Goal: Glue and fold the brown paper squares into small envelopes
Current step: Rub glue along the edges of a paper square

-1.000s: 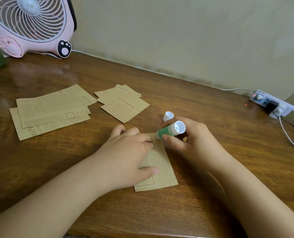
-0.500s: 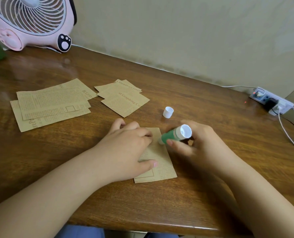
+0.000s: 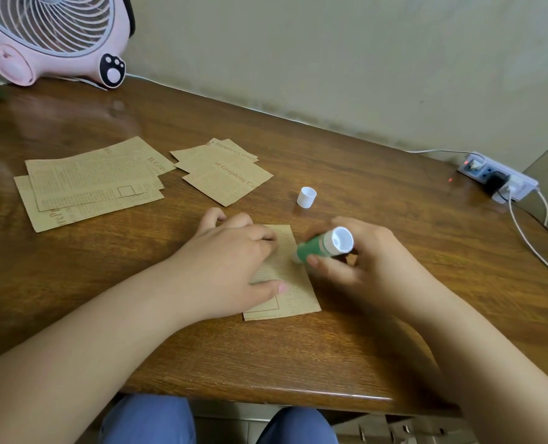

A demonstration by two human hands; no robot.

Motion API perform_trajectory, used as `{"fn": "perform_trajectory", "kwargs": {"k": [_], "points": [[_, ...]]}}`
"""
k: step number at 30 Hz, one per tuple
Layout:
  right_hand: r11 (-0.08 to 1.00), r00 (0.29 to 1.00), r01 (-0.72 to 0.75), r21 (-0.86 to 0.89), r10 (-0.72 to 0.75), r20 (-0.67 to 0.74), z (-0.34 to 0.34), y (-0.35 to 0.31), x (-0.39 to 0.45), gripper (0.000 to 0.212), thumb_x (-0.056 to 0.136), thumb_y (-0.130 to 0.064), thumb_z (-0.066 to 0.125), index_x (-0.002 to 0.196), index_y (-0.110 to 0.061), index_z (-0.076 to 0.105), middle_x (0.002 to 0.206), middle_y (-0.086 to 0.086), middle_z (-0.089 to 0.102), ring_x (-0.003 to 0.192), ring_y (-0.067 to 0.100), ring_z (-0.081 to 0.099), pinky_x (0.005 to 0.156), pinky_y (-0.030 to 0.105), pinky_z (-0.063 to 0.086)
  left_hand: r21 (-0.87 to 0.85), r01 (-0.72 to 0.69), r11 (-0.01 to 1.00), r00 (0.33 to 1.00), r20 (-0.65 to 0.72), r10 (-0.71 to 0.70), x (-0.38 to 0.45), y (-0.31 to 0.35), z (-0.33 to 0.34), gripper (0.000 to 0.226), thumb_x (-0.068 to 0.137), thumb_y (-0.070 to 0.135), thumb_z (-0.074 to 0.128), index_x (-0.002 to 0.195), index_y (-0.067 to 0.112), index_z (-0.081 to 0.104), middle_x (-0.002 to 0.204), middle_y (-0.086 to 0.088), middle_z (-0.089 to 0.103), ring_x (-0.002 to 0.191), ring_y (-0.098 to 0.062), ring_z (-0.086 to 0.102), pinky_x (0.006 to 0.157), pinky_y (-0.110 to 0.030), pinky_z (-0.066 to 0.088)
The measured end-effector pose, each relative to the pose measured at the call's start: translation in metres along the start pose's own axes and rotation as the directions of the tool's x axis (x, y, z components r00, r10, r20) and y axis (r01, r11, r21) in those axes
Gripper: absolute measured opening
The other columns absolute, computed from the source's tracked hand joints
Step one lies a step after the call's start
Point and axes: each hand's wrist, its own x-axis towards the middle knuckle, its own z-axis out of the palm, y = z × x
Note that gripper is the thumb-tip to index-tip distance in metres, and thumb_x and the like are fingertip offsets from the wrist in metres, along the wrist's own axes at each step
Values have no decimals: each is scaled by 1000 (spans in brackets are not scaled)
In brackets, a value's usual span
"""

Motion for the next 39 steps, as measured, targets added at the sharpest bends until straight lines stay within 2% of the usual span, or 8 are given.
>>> {"fn": "perform_trajectory", "kwargs": {"k": [5,9,13,19,27,30,33,39], "points": [[998,998,-39,44,40,-40,4,5,10,6,83,-20,70,89,-20,69,90,-18,61,77,0,57,66,6,39,-12,11,1000,1000,-12,-11,-3,1,0,67,87,68,31,143,31,38,146,24,29,125,-3,23,108,-36,5],[999,1000,20,47,-20,2,-4,2,-14,15,81,-32,69,91,-20,69,82,-13,65,76,2,59,65,9,42,-2,-3,1000,999,-48,3,-1,-1,1,90,69,74,4,137,32,45,141,25,33,121,-2,25,101,-32,2],[997,997,74,21,-75,22,-6,-1,-25,20,82,-37,63,91,-20,68,85,-10,66,76,4,59,65,12,44,6,-5,1000,999,-41,5,0,-2,2,96,64,73,1,139,32,43,142,25,33,123,-2,25,100,-32,1],[999,999,39,21,-39,-7,-2,-2,-16,22,81,-36,67,94,-18,69,85,-10,66,77,5,58,64,12,43,4,5,1000,1000,-1,-5,-4,2,-1,67,88,67,33,143,30,39,145,23,30,126,-3,22,108,-37,5],[993,999,-15,120,9,50,-9,-12,-47,19,79,-41,64,90,-27,68,89,-16,67,80,4,62,65,12,44,23,26,999,999,28,-27,-2,3,-4,66,88,66,33,143,30,38,146,22,29,127,-5,22,109,-36,2],[953,987,-113,281,140,-78,-11,-15,-52,18,78,-48,64,92,-37,66,92,-18,68,83,7,64,65,19,52,17,57,998,998,-1,-57,-7,8,-5,62,92,61,29,141,26,41,143,19,33,126,-6,24,109,-35,4],[917,927,-168,362,271,-258,-14,-13,-49,15,75,-43,64,88,-36,64,85,-21,67,77,4,64,62,13,49,53,137,989,989,-66,-134,-15,20,-5,72,89,52,2,135,20,48,130,10,41,121,-12,32,108,-33,17],[937,922,-202,285,280,-268,-5,-2,-33,9,82,-25,66,86,-32,61,82,-23,66,70,1,62,58,9,45,184,375,909,927,-50,-372,-19,49,-14,52,96,57,30,113,18,59,113,-3,47,110,-21,40,100,-37,25]]}}
